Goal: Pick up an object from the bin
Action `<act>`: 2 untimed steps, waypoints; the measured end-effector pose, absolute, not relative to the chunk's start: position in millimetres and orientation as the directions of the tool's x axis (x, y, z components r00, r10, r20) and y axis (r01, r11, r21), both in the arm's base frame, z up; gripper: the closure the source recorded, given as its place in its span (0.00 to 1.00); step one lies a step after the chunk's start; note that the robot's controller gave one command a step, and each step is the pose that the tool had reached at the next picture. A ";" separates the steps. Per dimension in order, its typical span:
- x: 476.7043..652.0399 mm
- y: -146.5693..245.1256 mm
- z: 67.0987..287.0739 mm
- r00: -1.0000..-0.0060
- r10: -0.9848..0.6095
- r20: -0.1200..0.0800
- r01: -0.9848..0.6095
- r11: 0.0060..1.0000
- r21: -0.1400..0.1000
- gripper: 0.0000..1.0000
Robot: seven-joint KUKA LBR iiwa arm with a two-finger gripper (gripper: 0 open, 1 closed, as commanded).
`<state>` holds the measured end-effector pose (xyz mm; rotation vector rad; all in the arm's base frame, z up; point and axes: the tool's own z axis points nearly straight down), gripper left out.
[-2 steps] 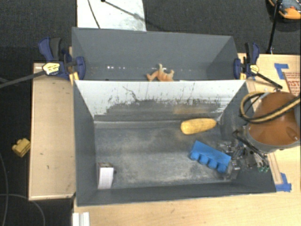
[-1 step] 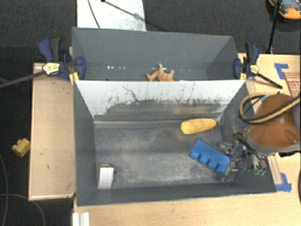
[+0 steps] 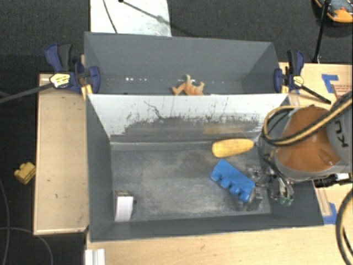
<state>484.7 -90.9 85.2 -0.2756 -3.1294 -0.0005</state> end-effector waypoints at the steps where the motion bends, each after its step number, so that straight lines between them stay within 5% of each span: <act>1: 492.1 -74.6 83.4 -0.987 0.161 -0.003 0.161 0.987 0.002 1.00; 2: 487.6 -66.5 71.8 -0.964 0.267 -0.006 0.267 0.964 -0.001 1.00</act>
Offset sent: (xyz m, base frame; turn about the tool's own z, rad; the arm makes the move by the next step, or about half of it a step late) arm 0.0012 0.0261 -0.0152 0.0936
